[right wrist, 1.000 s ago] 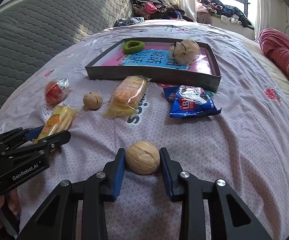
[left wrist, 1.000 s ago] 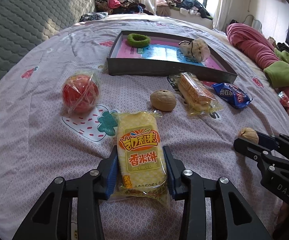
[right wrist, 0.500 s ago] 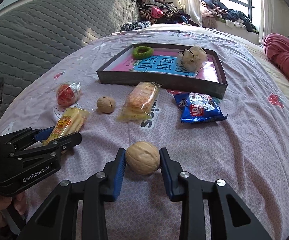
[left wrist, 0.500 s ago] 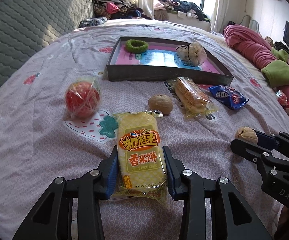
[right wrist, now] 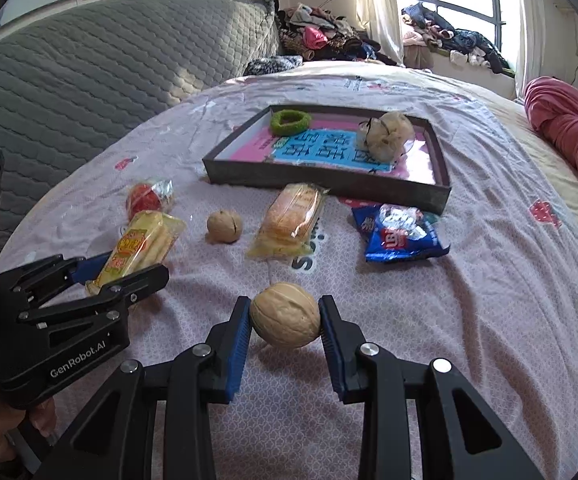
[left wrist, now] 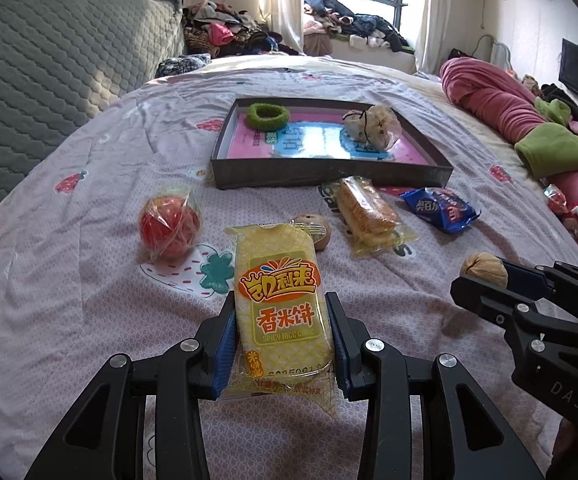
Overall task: Organize objects
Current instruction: 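Lift the cake packet with left gripper while right gripper lifts the walnut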
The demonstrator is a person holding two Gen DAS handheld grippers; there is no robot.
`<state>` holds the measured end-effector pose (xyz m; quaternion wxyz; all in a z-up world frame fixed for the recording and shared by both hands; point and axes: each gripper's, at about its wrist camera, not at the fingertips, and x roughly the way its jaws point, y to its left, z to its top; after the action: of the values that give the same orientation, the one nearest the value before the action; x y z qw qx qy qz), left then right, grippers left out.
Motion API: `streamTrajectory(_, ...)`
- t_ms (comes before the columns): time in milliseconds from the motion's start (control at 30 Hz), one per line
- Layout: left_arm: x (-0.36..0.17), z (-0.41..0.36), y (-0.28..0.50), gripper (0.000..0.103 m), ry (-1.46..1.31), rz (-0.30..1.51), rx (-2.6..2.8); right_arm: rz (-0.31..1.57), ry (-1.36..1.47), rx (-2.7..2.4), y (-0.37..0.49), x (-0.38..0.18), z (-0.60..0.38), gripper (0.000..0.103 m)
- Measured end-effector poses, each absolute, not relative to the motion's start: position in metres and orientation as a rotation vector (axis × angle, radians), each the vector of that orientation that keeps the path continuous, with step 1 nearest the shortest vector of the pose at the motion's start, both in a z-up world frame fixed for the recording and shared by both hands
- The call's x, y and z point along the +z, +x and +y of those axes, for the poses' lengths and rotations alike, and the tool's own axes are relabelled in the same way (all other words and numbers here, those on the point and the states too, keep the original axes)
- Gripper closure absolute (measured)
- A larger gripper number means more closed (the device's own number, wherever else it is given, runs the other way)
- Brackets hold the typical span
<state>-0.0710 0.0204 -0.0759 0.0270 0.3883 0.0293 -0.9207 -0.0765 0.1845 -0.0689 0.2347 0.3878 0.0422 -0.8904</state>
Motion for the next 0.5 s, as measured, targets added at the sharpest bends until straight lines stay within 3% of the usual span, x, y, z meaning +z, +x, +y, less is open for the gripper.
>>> streamTrajectory(500,-0.045,0.023,-0.049,0.061,1.094,0.11,-2.896,0.091,1.024,-2.493,-0.049,-0.032,0.175,0.069)
